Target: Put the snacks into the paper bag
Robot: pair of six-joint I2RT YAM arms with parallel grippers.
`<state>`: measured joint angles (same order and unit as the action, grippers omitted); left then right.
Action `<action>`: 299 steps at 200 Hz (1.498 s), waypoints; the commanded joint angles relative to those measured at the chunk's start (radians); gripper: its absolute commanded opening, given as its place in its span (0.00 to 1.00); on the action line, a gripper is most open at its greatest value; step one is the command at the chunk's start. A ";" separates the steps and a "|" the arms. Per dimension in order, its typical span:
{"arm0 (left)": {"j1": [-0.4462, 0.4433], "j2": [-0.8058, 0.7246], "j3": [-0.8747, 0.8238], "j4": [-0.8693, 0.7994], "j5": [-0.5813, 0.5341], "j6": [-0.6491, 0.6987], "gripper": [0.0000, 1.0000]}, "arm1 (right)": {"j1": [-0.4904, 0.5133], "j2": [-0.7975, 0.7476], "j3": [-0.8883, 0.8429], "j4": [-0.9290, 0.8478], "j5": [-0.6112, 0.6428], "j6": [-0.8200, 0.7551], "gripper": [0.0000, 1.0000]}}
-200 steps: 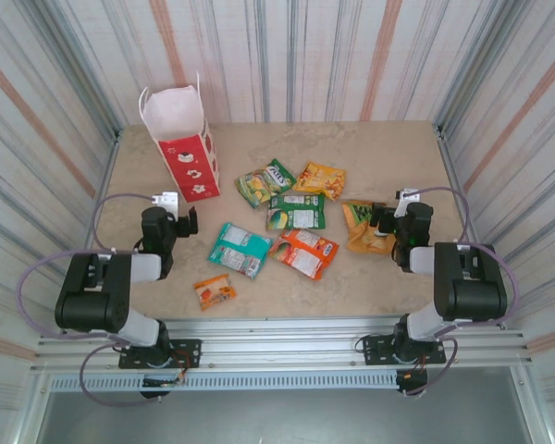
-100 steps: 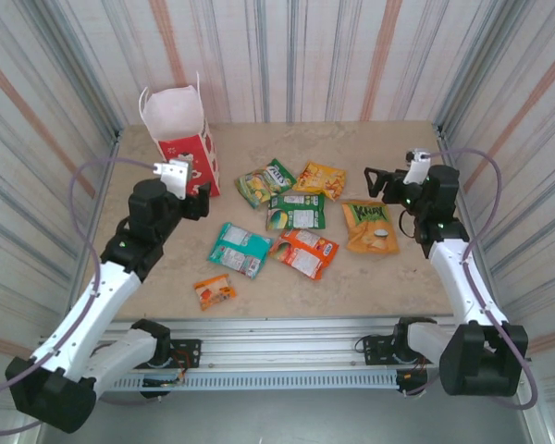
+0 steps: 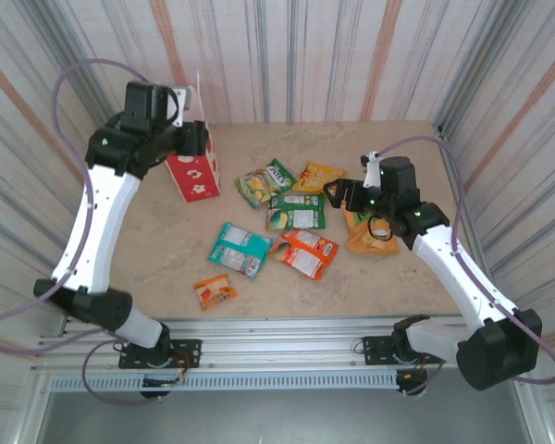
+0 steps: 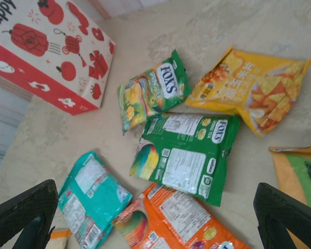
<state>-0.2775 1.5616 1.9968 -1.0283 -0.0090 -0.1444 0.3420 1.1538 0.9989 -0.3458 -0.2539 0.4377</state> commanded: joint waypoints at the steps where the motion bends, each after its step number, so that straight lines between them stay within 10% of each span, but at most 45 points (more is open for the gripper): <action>1: 0.045 0.108 0.146 -0.201 0.093 -0.022 0.71 | 0.034 0.019 0.036 -0.012 0.035 0.062 0.99; 110: 0.117 0.556 0.533 -0.281 0.136 0.059 0.62 | 0.103 0.064 0.050 -0.016 0.046 0.070 0.99; 299: 0.112 0.487 0.504 -0.059 0.124 0.099 0.66 | 0.128 0.119 0.068 -0.016 0.033 0.056 0.99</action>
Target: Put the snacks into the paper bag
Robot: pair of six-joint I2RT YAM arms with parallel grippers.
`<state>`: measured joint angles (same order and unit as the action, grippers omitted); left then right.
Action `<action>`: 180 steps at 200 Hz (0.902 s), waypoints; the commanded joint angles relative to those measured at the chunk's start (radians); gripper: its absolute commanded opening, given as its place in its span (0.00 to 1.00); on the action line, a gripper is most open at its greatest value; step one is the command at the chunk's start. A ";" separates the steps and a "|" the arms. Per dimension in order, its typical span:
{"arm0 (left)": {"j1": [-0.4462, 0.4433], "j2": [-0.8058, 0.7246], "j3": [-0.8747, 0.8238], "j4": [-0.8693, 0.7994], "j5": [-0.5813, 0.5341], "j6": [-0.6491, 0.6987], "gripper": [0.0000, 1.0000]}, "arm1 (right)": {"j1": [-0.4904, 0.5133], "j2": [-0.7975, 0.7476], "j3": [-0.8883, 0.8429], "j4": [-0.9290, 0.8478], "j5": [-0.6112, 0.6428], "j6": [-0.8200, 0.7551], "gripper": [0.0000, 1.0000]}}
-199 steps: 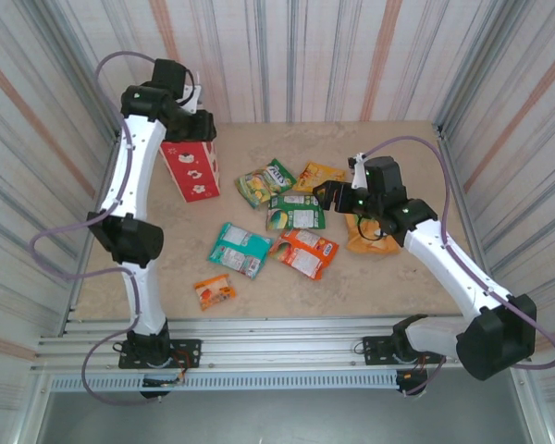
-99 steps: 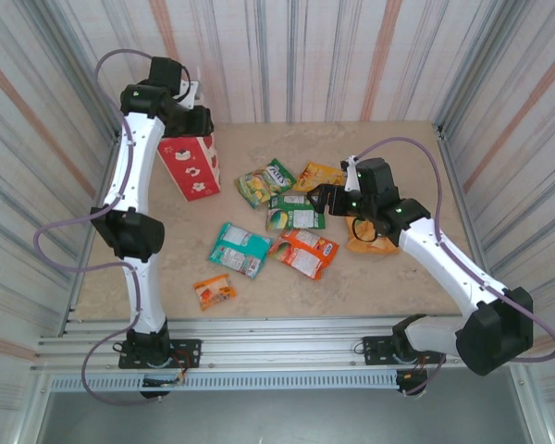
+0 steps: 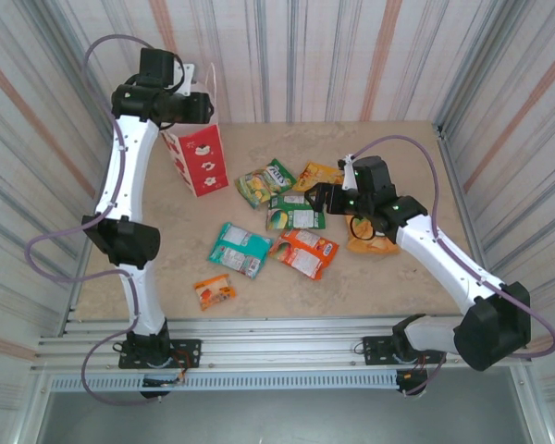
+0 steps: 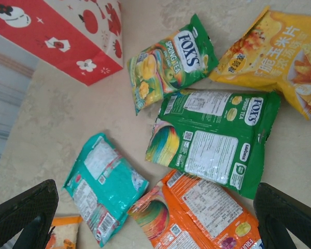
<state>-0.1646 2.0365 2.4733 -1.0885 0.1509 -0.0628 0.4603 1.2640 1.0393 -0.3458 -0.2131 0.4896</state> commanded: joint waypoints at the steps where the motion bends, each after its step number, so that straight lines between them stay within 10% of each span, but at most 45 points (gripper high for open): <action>1: -0.001 0.014 0.030 0.000 -0.036 0.017 0.66 | 0.010 0.009 0.028 -0.016 -0.008 0.004 0.99; 104: -0.016 0.228 0.149 0.013 -0.018 -0.034 0.64 | 0.014 0.017 0.013 -0.015 0.011 0.010 0.99; 180: -0.030 0.197 0.147 -0.011 -0.030 0.057 0.13 | 0.014 0.068 0.055 -0.028 0.005 -0.017 0.99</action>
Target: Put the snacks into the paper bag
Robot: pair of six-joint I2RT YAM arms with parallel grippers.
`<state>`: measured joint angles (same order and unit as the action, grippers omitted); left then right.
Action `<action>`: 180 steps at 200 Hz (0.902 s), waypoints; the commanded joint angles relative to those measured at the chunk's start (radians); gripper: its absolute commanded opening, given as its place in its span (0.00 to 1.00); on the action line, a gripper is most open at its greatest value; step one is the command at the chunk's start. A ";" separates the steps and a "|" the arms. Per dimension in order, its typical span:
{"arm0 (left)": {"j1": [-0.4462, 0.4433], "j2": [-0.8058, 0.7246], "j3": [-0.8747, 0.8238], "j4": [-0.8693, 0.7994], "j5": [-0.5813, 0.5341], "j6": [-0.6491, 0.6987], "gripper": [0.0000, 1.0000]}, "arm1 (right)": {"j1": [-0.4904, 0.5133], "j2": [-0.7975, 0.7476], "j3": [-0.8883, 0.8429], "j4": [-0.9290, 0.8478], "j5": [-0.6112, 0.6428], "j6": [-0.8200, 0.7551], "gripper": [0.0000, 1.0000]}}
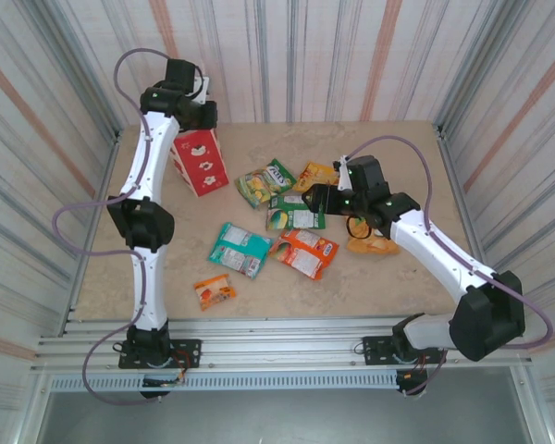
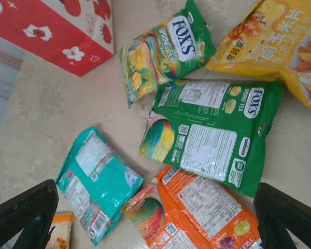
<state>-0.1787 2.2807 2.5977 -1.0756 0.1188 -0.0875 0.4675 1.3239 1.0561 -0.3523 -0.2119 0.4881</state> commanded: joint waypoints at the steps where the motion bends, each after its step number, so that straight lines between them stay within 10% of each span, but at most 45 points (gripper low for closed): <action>1: -0.016 -0.050 0.023 -0.027 0.003 0.085 0.12 | 0.007 0.008 0.038 -0.022 0.004 -0.015 0.99; 90: -0.045 -0.360 -0.295 -0.161 -0.053 0.534 0.00 | 0.059 -0.003 0.006 0.028 0.005 0.007 0.99; 180: -0.044 -0.721 -0.823 -0.021 -0.025 0.613 0.00 | 0.136 -0.011 -0.011 0.049 0.026 0.016 0.99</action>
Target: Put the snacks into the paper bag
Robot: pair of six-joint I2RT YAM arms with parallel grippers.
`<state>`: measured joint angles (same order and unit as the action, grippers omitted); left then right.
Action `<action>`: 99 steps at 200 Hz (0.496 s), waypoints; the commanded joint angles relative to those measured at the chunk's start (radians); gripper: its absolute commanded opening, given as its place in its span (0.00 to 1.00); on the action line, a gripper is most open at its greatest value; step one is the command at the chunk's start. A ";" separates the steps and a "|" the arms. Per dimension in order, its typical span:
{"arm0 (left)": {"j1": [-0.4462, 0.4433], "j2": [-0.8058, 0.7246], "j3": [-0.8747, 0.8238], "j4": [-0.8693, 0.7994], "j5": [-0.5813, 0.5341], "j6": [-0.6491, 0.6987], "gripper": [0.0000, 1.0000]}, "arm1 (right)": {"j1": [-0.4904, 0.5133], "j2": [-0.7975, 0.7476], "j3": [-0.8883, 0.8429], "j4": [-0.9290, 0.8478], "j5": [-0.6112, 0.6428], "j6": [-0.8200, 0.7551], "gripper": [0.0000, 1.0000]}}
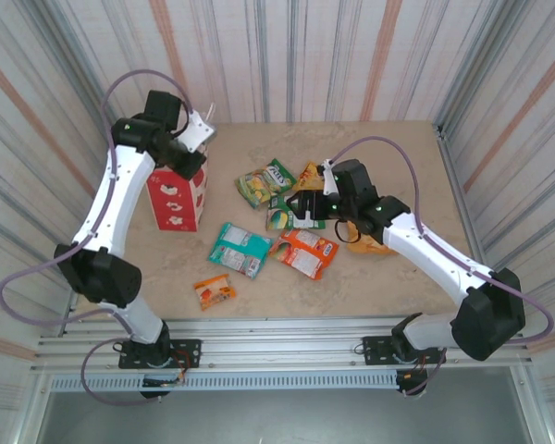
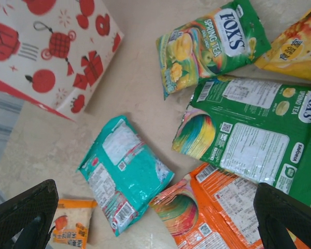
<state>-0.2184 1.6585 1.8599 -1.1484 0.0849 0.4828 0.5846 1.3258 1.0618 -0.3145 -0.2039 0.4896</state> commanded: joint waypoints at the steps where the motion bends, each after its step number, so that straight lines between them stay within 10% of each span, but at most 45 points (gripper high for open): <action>1: -0.004 -0.102 -0.090 0.053 0.010 0.042 0.00 | 0.019 -0.012 -0.017 0.011 0.018 0.016 0.99; 52: 0.004 -0.220 -0.201 0.066 -0.001 -0.075 0.52 | 0.063 -0.016 -0.023 0.015 0.042 0.024 0.99; 99: 0.024 -0.223 -0.174 0.048 0.012 -0.282 0.58 | 0.091 -0.015 -0.016 0.007 0.062 0.028 0.99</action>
<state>-0.2066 1.4406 1.6691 -1.0958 0.0849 0.3328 0.6632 1.3258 1.0470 -0.3073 -0.1719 0.4908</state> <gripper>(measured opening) 0.583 0.989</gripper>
